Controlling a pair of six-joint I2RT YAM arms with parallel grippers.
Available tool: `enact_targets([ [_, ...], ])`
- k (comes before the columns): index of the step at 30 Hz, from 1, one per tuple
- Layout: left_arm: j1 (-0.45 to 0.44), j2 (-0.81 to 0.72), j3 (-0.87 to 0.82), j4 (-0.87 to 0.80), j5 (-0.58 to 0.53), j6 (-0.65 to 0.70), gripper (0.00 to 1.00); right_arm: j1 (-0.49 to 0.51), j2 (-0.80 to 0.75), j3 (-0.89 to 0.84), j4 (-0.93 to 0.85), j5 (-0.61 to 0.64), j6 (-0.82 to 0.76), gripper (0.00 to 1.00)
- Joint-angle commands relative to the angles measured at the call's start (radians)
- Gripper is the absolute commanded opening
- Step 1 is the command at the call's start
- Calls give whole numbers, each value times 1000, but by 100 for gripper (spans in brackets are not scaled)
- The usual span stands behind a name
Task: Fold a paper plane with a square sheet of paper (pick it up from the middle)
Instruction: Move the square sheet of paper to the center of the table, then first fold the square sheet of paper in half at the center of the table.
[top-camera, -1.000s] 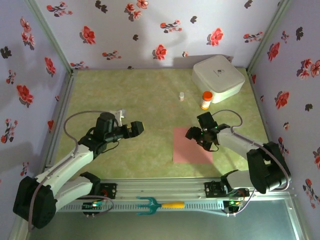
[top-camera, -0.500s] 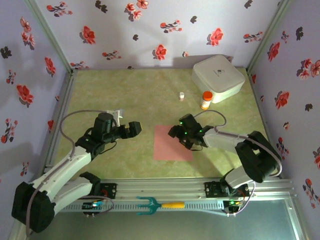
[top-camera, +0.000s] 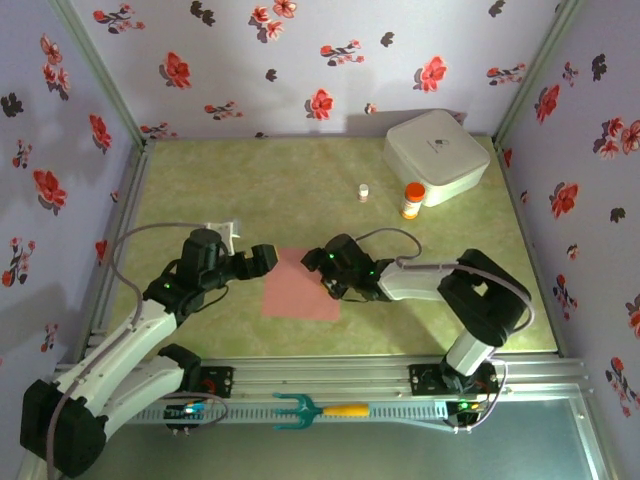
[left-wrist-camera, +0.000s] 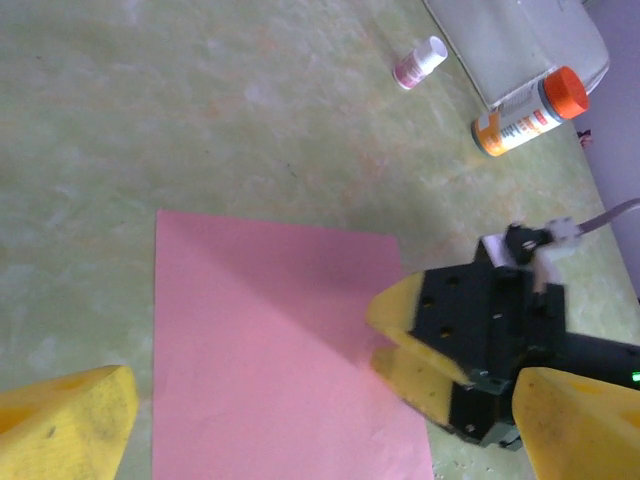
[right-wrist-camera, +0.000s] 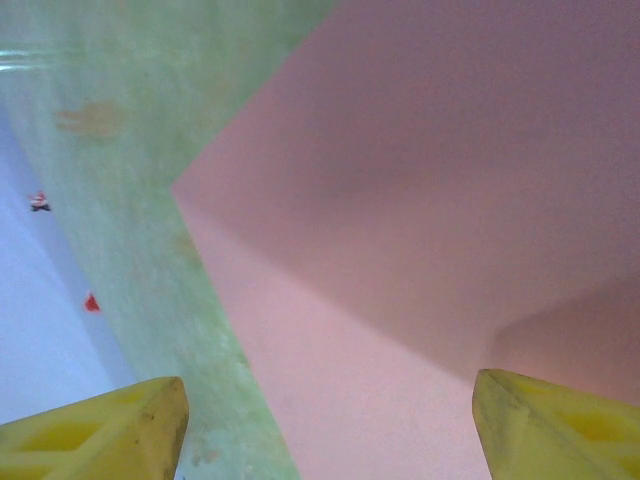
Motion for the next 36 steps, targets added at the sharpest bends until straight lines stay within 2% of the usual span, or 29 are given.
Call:
enact_targets([
  [1,7,23,44,-47,23,24,92,-16,-149,-10,-42,83,-98,77],
  [5,-25,131,120,-111,29,34,82,-59,-281,-30,-229,154,-175,78],
  [9,-123,316,264,-248,-68,41,75,-131,-401,-76,-413,200,-239,81],
  [13,-233,520,421,-373,-173,22,71,-180,-517,-150,-463,212,-276,85],
  [17,-294,704,571,-499,-228,7,71,-215,-625,-229,-459,204,-285,92],
  [19,-315,782,645,-565,-247,1,71,-223,-662,-252,-450,185,-309,99],
  [25,-340,949,765,-647,-249,-62,73,-231,-682,-247,-465,141,-380,99],
  [36,-355,1074,829,-666,-224,-130,79,-234,-635,-229,-459,105,-405,99],
])
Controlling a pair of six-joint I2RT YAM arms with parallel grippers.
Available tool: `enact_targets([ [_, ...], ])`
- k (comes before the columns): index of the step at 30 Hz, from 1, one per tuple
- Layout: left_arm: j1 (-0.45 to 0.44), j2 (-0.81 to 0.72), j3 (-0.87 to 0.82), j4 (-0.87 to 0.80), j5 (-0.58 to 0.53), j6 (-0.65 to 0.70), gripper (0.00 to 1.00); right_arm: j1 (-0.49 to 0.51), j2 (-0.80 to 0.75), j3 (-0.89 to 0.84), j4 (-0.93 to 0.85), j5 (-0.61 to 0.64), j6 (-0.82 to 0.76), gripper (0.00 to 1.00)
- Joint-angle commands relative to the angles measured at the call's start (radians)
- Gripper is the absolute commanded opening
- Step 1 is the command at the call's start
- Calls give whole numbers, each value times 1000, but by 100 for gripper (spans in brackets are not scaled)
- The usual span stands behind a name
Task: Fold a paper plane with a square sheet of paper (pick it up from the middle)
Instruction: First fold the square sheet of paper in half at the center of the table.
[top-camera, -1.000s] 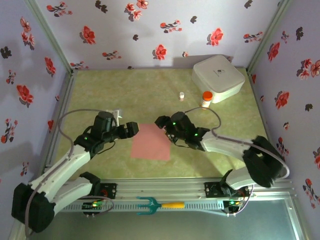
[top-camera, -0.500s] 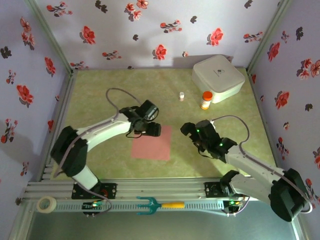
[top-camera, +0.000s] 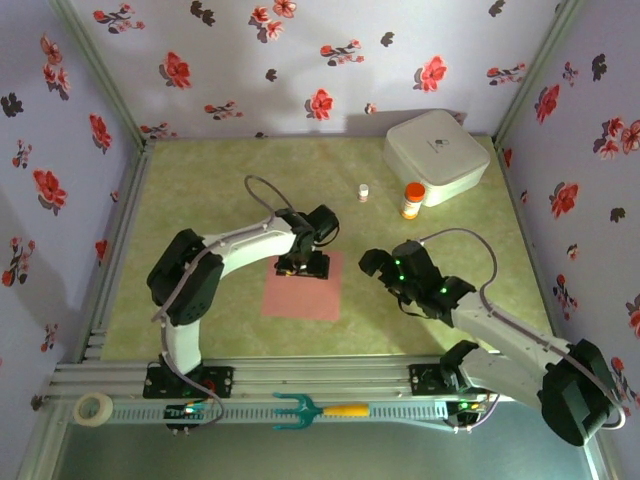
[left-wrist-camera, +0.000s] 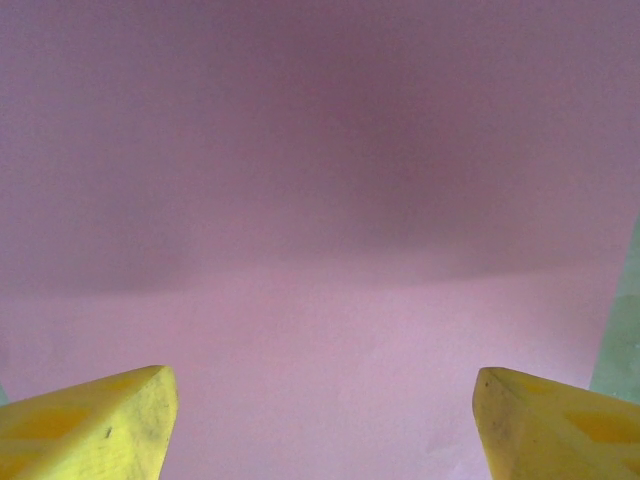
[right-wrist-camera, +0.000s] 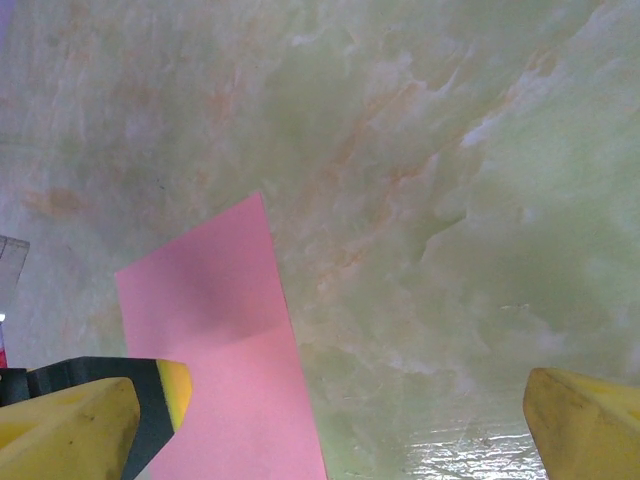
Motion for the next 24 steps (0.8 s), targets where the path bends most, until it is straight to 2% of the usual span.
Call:
enact_targets([
  [1,-11,39,33,-46,-6,-38,80,-8,15,20,-13,-18,-25,99],
  [12,-4,69,36,-36,-28,-45,89,-8,44,34,-11,-32,-27,99],
  [24,14,72,13,-13,-18,-39,91,-8,81,50,-12,-47,-30,99],
])
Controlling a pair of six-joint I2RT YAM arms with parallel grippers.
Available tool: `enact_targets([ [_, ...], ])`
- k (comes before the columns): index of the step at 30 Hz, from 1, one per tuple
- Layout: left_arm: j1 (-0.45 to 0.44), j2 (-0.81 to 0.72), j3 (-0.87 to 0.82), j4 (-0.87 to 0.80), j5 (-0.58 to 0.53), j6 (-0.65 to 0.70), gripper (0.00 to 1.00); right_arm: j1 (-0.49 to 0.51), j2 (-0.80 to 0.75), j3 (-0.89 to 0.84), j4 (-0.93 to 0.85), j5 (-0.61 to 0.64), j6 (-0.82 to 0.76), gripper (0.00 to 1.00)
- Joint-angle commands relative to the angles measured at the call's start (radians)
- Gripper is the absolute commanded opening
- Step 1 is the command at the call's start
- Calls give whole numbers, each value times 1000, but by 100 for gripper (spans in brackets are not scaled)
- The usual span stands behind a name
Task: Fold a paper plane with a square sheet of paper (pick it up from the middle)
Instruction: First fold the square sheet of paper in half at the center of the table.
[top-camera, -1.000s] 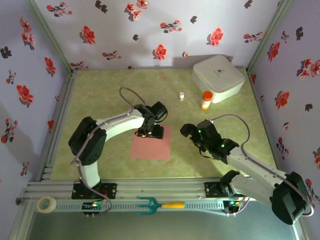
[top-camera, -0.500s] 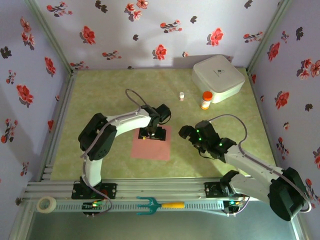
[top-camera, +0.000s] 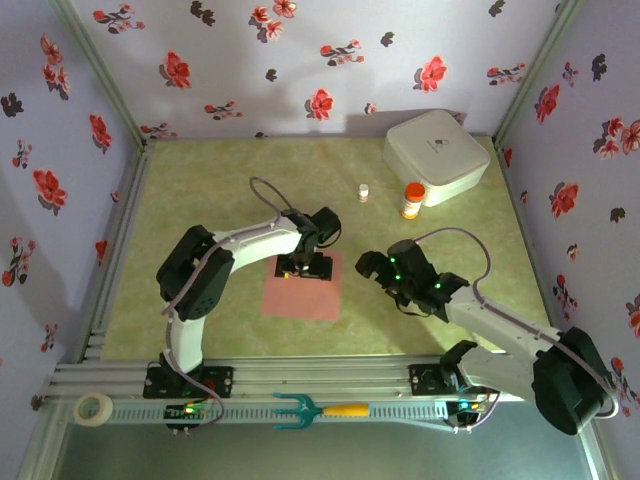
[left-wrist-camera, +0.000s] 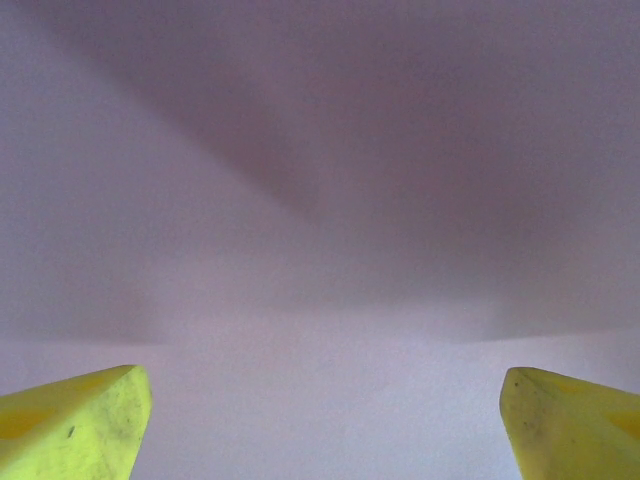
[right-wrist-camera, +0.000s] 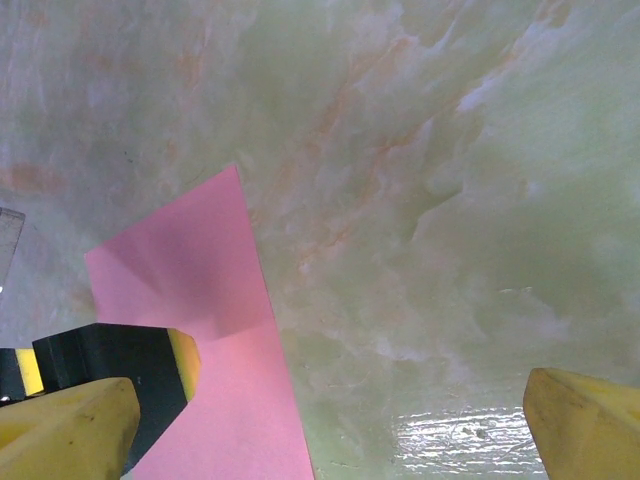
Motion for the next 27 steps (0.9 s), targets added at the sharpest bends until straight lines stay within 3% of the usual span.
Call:
enact_targets([
  [1,8,18,-7,-5,-13,-16,91,-6,10,33,-11,-6,-26,99],
  [27,10,75,-91,81,32,-22,89,-6,47,53,-10,-22,-30,99],
])
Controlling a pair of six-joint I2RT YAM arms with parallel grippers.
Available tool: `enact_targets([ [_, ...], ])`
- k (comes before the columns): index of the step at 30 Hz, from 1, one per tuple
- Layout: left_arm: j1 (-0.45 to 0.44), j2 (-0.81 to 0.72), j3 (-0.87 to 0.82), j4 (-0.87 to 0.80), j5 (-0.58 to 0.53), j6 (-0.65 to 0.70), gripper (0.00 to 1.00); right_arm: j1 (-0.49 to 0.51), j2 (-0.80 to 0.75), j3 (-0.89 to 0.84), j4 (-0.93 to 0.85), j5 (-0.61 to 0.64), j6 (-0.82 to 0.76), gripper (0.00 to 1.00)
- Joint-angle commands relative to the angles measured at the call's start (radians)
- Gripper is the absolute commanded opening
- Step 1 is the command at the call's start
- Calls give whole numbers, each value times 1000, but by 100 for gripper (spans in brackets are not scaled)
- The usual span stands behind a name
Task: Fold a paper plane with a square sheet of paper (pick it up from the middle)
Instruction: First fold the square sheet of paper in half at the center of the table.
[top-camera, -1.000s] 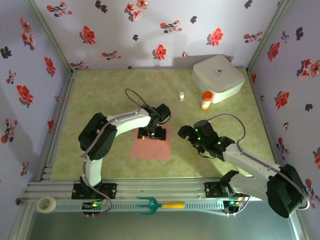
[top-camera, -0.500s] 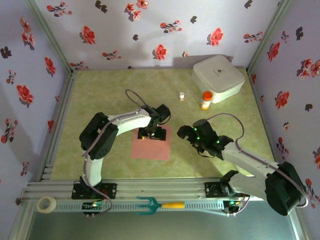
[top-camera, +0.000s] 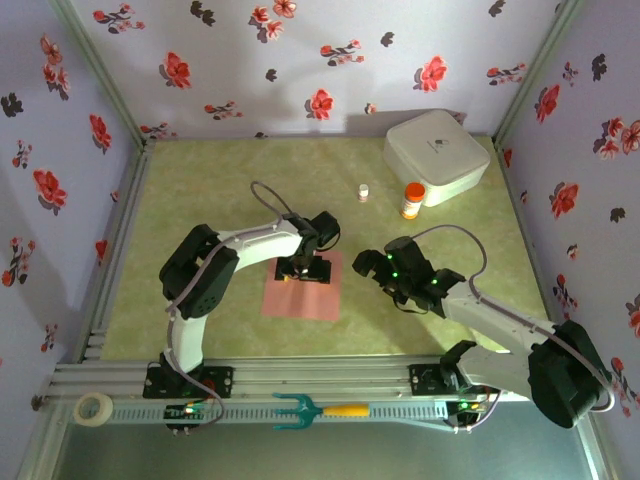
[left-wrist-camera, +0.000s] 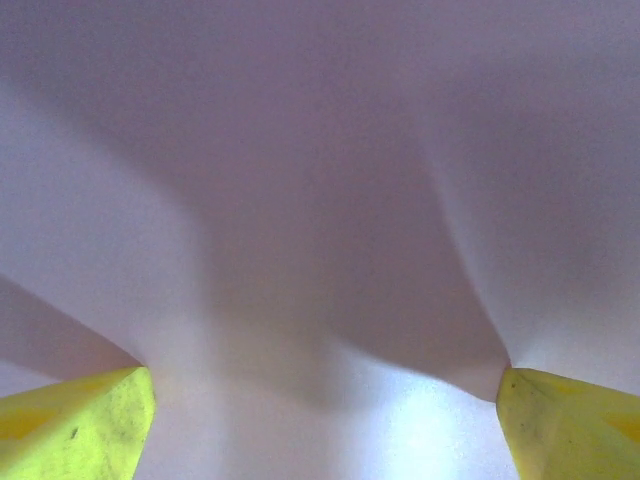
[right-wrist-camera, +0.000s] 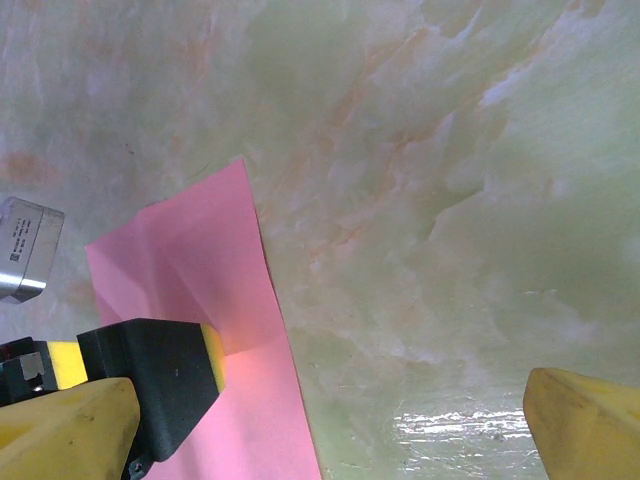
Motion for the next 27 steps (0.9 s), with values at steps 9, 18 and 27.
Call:
enact_targets([
  [9,6,27,-57,46,30,-8,85,-6,9,29,-10,-3,-18,99],
  [18,0,-47,-74,90,20,14,70,-6,11,36,-32,25,-3,99],
  [27,0,-145,-117,161,19,26,49,-6,13,67,-83,47,-15,99],
])
